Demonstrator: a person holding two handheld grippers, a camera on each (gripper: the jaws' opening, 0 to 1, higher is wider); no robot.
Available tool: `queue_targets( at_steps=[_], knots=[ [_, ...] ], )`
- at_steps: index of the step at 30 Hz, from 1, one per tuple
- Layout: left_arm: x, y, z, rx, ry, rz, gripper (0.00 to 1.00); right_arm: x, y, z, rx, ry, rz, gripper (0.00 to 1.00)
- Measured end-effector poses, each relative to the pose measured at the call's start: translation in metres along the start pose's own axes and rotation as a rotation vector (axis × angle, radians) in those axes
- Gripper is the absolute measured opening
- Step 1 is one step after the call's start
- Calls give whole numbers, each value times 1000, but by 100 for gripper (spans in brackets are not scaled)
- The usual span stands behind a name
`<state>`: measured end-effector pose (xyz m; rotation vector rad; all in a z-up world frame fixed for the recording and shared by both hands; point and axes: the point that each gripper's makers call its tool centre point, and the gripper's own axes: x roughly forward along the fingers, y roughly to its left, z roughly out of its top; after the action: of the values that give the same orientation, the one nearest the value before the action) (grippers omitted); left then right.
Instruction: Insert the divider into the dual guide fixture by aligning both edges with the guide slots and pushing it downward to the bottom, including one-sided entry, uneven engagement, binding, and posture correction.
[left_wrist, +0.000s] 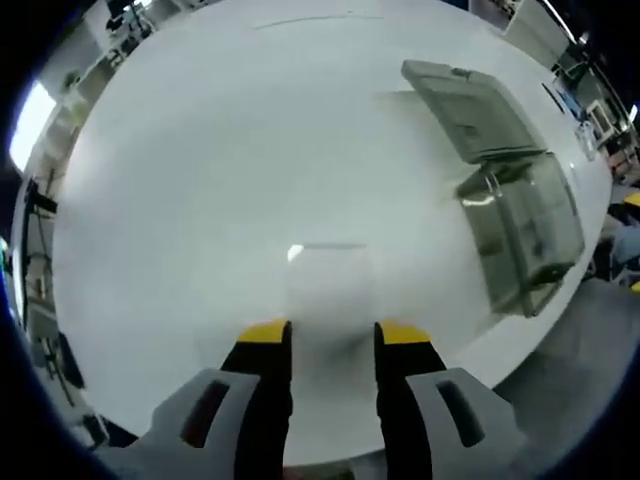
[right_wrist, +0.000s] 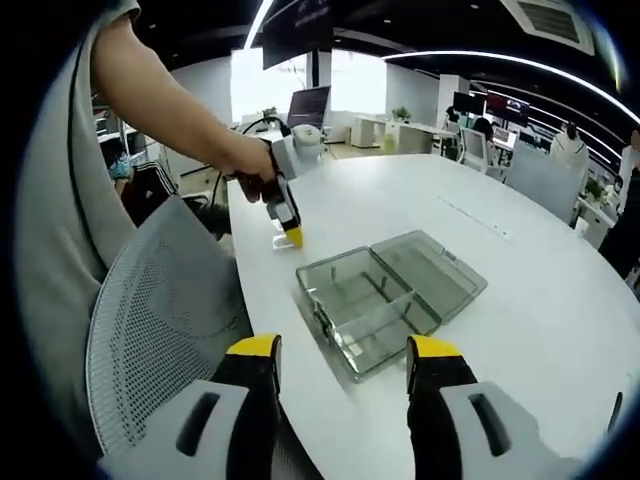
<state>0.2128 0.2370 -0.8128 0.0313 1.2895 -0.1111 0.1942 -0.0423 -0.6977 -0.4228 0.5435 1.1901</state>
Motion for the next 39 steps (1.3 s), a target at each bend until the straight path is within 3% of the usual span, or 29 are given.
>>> queue_targets(
  at_steps=[13,28,39],
  knots=[
    [-13,-10,1,-26,-50,-47,29,-3,-3,6,41,-32,1,48],
    [-35,-28,2,-68,-141,-130,29,-7,-6,20,144,-127,37,49],
    [-62,-49,17,-60,-228,-200,29,-7,-6,30,206,-182,64,48]
  ],
)
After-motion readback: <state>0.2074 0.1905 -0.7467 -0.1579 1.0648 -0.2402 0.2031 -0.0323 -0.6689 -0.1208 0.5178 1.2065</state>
